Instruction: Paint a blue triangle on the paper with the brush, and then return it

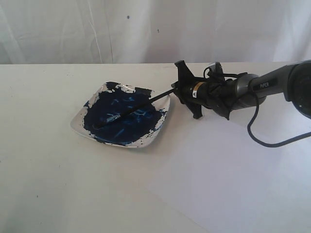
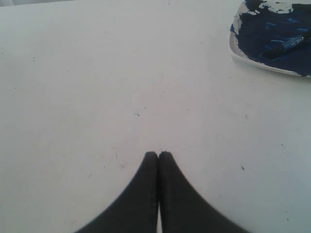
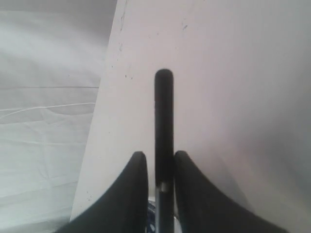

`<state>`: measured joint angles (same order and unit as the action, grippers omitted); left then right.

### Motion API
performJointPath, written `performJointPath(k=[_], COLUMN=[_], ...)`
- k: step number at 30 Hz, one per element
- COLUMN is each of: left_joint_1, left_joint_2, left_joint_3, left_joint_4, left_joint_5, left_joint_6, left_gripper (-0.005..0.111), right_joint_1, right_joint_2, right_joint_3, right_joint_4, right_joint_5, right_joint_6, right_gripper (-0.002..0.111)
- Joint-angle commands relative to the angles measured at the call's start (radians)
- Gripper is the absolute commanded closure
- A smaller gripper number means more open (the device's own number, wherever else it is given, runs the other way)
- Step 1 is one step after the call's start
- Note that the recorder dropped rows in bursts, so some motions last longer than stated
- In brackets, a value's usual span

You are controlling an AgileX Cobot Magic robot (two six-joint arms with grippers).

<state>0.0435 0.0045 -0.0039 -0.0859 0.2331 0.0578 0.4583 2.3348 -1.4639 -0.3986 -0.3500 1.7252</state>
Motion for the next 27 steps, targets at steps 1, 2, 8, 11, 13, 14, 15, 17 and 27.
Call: performJointPath(k=[1, 2, 8, 11, 13, 14, 15, 17, 27], left_joint_1=[-0.008, -0.008, -0.008, -0.008, -0.008, -0.008, -0.008, -0.008, -0.008], left_joint_2=[-0.004, -0.004, -0.004, -0.004, -0.004, -0.004, -0.004, -0.004, -0.004], left_joint_3=[0.004, 0.004, 0.004, 0.004, 0.004, 0.004, 0.004, 0.004, 0.004], left_joint_4=[-0.006, -0.006, -0.006, -0.006, -0.006, -0.006, -0.006, -0.006, -0.006], left_joint_5=[-0.001, -0.001, -0.001, -0.001, -0.001, -0.001, -0.001, -0.001, -0.001], left_joint_6=[-0.004, -0.004, -0.004, -0.004, -0.004, -0.004, -0.004, -0.004, -0.004], left_gripper=[0.107, 0.107, 0.107, 0.107, 0.107, 0.107, 0.107, 0.107, 0.107], right_joint_1=[-0.011, -0.011, -0.011, -0.011, -0.011, -0.011, -0.011, -0.011, -0.016], right_joint_2=[0.009, 0.009, 0.009, 0.009, 0.009, 0.007, 0.002, -0.018, -0.235], right_joint_3=[0.000, 0.000, 0.000, 0.000, 0.000, 0.000, 0.000, 0.000, 0.000], right_joint_4=[0.001, 0.001, 0.001, 0.001, -0.002, -0.008, -0.034, -0.101, -0.297], right_joint_5=[0.004, 0.004, 0.006, 0.006, 0.006, 0.006, 0.006, 0.006, 0.408], right_joint_6=[0.006, 0.006, 0.006, 0.006, 0.006, 0.006, 0.006, 0.006, 0.002], right_gripper=[0.095, 0.096, 0.100, 0.100, 0.100, 0.100, 0.100, 0.100, 0.108])
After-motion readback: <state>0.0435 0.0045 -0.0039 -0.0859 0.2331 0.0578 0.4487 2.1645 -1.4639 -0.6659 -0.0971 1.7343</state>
